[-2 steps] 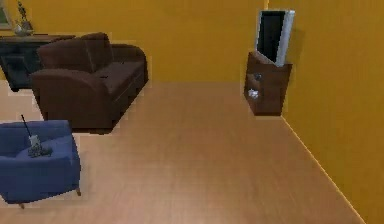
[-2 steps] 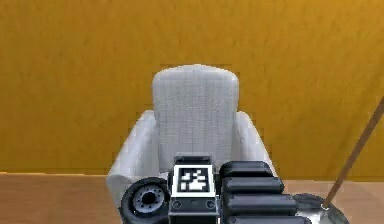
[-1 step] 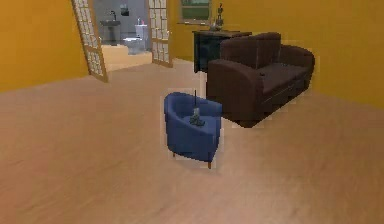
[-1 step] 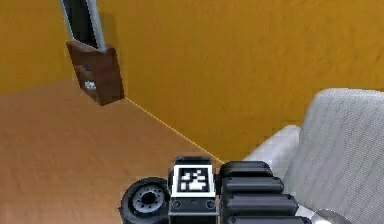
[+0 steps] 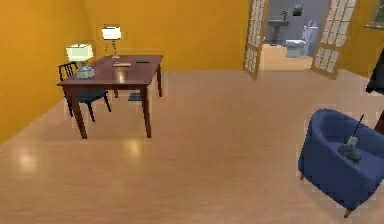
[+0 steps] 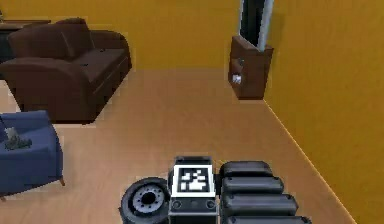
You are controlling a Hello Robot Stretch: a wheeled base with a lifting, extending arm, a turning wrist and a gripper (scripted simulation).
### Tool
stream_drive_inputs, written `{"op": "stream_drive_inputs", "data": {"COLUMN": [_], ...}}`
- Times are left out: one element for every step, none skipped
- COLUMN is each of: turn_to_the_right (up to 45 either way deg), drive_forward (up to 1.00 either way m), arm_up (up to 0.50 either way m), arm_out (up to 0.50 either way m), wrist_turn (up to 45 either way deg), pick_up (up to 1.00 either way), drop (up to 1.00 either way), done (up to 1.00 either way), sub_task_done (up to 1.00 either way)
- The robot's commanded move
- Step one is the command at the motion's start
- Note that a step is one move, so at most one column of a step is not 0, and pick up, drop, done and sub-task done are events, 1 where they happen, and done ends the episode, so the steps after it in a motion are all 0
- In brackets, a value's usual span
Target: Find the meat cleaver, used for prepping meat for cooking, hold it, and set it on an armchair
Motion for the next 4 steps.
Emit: {"op": "stream_drive_inputs", "data": {"turn_to_the_right": [45.0, 33.0, 0.0, 0.0], "drive_forward": [0.0, 0.0, 0.0, 0.0], "arm_up": [0.0, 0.0, 0.0, 0.0], "arm_out": [0.0, 0.0, 0.48, 0.0], "wrist_turn": [0.0, 0.0, 0.0, 45.0], "pick_up": [0.0, 0.0, 0.0, 0.0], "drop": [0.0, 0.0, 0.0, 0.0], "done": [0.0, 0.0, 0.0, 0.0], "sub_task_done": [0.0, 0.0, 0.0, 0.0]}}
